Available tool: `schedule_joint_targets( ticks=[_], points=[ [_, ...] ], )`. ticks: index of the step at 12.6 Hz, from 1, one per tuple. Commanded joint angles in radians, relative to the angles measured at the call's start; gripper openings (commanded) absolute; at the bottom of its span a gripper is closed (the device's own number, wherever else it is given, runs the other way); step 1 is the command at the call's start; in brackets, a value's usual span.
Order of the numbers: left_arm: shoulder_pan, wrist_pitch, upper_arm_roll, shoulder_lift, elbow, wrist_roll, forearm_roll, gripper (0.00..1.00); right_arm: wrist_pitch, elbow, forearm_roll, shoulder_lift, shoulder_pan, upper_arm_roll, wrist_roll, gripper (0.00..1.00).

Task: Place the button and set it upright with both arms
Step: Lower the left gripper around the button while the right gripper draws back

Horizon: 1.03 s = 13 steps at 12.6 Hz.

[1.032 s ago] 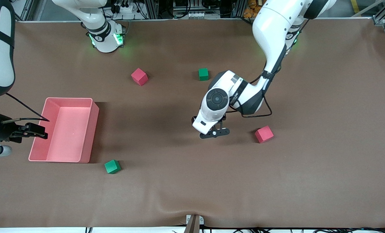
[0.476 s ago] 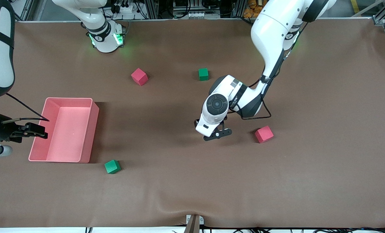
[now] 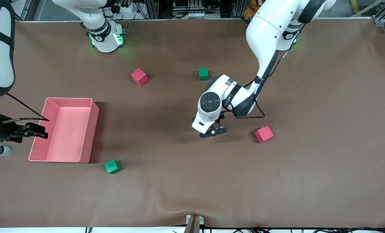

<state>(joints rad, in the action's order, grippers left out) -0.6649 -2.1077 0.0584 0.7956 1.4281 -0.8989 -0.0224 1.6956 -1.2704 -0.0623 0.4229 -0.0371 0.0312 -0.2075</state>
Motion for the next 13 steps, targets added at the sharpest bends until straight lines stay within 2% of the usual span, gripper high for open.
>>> schedule_joint_targets(
  ticks=[1, 7, 13],
  points=[
    [-0.013, -0.028, -0.006, -0.006, 0.023, -0.032, 0.022, 1.00, -0.002, -0.024, -0.017, -0.023, -0.020, -0.014, -0.016, 1.00],
    [-0.025, -0.086, -0.006, -0.004, 0.066, -0.045, 0.022, 0.99, -0.001, -0.024, -0.017, -0.021, -0.020, -0.014, -0.016, 1.00],
    [-0.028, -0.094, -0.006, -0.003, 0.083, -0.046, 0.024, 0.85, 0.006, -0.024, -0.017, -0.019, -0.014, -0.014, -0.007, 1.00]
  ],
)
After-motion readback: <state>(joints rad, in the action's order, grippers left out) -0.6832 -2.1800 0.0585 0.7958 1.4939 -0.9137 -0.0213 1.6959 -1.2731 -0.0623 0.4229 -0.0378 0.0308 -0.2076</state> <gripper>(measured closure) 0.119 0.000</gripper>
